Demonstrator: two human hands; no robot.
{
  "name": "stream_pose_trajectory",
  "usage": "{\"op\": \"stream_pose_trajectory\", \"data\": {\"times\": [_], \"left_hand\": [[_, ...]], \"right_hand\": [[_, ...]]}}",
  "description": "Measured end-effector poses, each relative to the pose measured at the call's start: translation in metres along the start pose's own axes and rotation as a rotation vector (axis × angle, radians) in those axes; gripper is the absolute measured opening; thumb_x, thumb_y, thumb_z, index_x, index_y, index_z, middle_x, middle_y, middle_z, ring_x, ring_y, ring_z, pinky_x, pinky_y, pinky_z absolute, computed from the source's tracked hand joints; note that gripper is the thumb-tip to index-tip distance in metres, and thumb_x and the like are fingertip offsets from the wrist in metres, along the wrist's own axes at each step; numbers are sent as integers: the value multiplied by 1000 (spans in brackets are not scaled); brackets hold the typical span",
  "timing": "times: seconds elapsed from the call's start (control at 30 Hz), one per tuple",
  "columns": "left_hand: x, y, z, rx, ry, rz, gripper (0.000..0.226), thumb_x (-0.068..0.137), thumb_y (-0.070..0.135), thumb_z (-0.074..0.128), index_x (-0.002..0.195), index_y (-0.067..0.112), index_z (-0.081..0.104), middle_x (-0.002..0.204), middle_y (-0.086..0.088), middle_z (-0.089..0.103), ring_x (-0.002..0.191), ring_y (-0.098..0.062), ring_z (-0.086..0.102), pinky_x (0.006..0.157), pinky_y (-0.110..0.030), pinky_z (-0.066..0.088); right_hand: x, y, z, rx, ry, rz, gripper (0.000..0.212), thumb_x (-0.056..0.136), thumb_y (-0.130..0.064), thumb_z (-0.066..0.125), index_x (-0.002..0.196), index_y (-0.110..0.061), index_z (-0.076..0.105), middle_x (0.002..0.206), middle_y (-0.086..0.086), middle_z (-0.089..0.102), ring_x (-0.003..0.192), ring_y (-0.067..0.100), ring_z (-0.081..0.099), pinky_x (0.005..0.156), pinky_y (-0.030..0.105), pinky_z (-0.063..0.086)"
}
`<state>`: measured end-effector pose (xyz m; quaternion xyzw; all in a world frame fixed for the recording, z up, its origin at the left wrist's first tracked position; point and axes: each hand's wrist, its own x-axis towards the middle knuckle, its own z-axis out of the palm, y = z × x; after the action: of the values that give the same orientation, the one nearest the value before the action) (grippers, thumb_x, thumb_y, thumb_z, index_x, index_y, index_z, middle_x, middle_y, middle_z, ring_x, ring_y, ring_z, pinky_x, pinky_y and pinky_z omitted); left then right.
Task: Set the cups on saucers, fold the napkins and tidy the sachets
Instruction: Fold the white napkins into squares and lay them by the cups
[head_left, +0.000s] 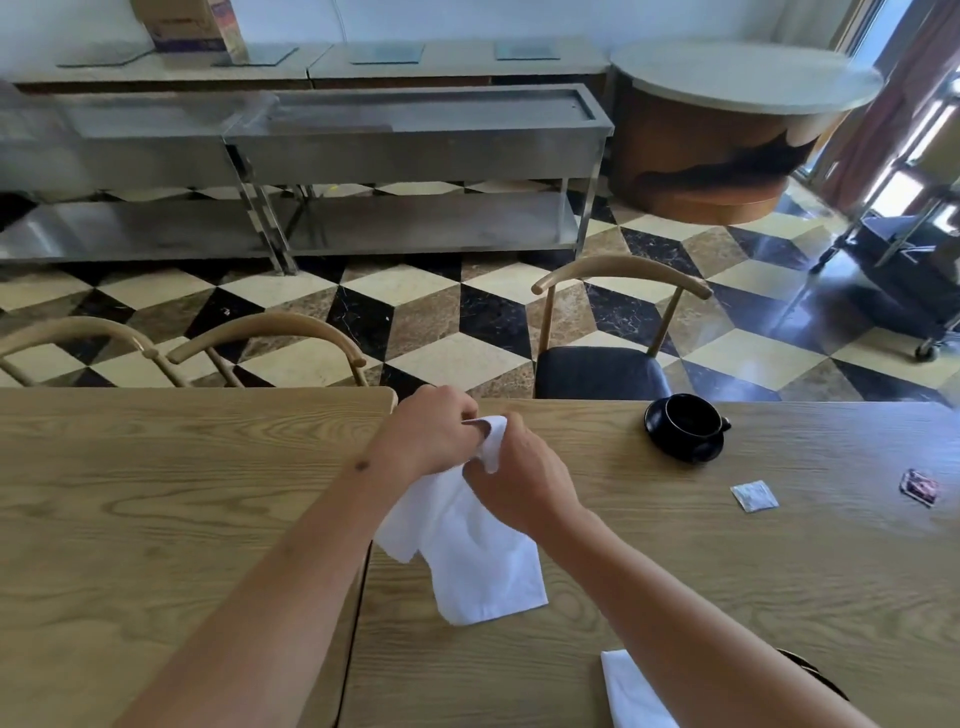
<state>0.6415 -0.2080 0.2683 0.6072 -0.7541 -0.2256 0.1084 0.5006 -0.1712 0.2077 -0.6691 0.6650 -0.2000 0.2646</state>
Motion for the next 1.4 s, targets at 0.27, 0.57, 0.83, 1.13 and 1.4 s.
{"op": "stream_pose_trajectory", "data": {"times": [0.27, 0.57, 0.83, 1.13, 1.4], "left_hand": [[-5, 5, 4, 64, -37, -18, 42, 81, 52, 73, 61, 18, 58, 60, 3, 57, 58, -15, 53, 53, -29, 34], [-8, -23, 15, 414, 15, -92, 23, 95, 30, 64, 80, 14, 69, 91, -7, 68, 85, -26, 67, 60, -34, 43], [14, -58, 10, 405, 41, -154, 21, 94, 2, 50, 85, 14, 64, 87, -7, 64, 76, -30, 64, 56, -36, 45], [45, -52, -67, 259, 386, 18, 25, 80, -8, 49, 69, 8, 64, 62, -10, 61, 64, -35, 59, 52, -38, 44], [4, -74, -44, 211, 489, 112, 33, 81, -8, 56, 89, 12, 81, 71, -12, 74, 66, -33, 67, 55, -42, 54]], "right_hand": [[-9, 13, -21, -103, 106, -121, 14, 83, -16, 50, 97, -15, 55, 79, 2, 66, 69, 27, 59, 54, 35, 41], [3, 94, -64, -464, -2, -17, 15, 84, -10, 53, 79, -21, 61, 71, -1, 62, 69, 31, 62, 52, 34, 44], [51, 108, -102, -563, -157, -109, 24, 88, -1, 51, 82, -24, 54, 69, -8, 53, 72, 25, 61, 59, 40, 53], [94, 67, -177, -578, 120, -169, 28, 86, 2, 49, 87, -23, 61, 71, -3, 58, 70, 28, 62, 50, 28, 37], [36, 78, -158, -557, 75, -164, 26, 82, 4, 53, 81, -20, 63, 65, -1, 56, 61, 26, 54, 52, 36, 45]]}}
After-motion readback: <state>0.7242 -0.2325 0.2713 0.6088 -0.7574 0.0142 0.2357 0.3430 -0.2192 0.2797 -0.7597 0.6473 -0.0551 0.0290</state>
